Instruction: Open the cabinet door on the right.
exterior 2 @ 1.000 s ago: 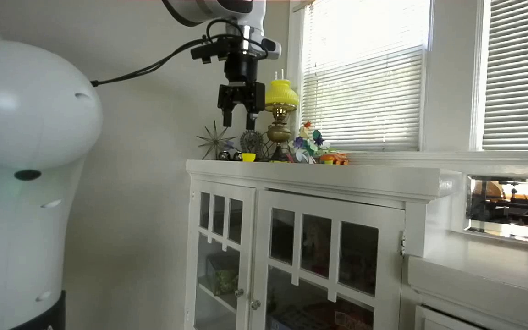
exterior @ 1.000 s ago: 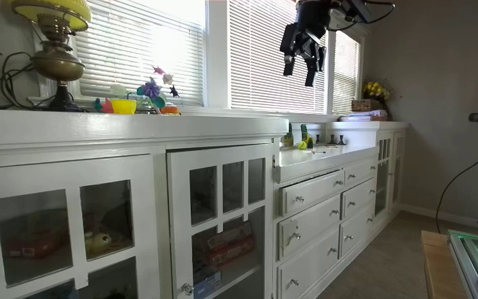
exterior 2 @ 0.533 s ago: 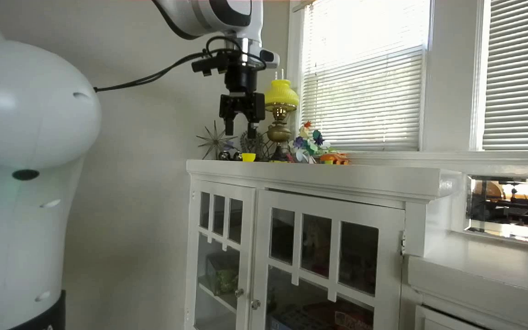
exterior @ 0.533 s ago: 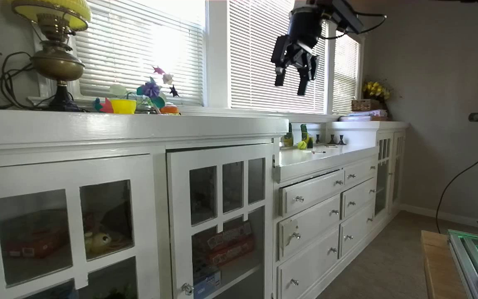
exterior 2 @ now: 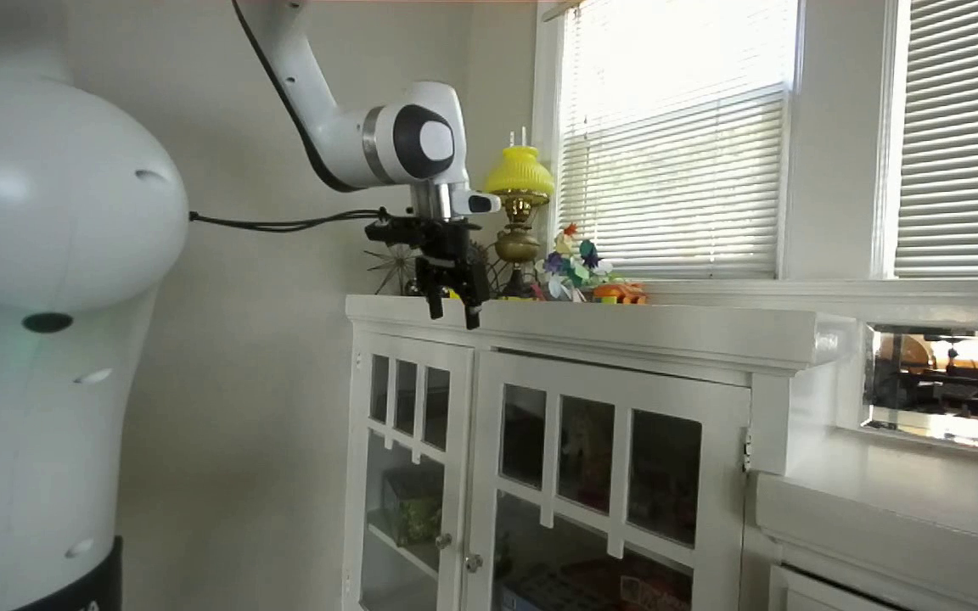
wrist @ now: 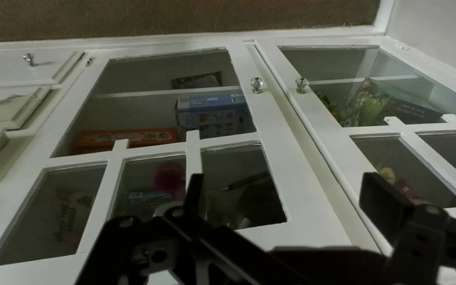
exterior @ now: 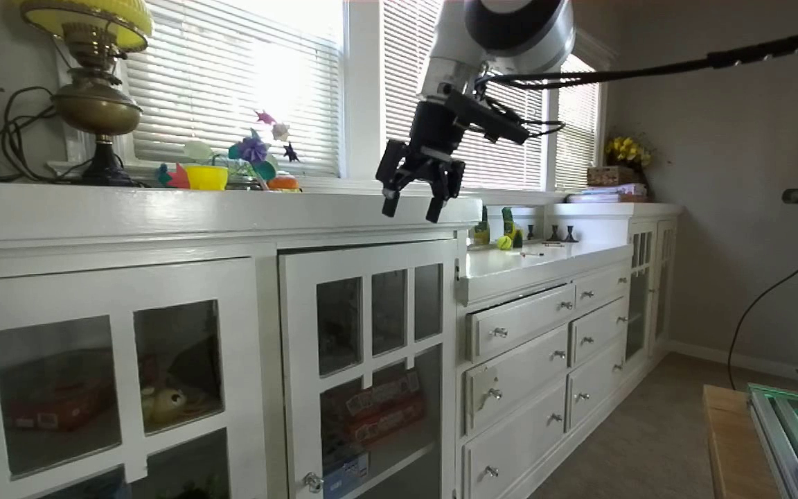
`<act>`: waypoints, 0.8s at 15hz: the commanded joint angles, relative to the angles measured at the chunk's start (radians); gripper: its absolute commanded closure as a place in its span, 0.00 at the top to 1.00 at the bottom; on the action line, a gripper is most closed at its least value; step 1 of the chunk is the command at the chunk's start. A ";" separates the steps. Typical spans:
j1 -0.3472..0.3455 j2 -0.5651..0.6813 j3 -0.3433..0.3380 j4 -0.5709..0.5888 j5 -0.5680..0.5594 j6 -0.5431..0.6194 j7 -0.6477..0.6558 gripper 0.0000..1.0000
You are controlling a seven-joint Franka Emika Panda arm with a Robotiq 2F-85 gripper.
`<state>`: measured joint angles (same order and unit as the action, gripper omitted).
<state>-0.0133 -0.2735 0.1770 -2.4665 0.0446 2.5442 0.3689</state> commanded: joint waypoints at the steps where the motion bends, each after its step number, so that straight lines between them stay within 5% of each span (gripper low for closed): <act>1: 0.003 0.131 0.026 0.068 -0.068 0.117 0.073 1.00; 6: -0.027 0.274 0.055 0.149 -0.274 0.276 0.186 1.00; 7: 0.027 0.201 0.004 0.090 -0.172 0.227 0.108 1.00; 12: 0.011 0.219 0.017 0.096 -0.184 0.237 0.120 1.00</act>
<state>-0.0021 -0.0542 0.1940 -2.3709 -0.1399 2.7816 0.4888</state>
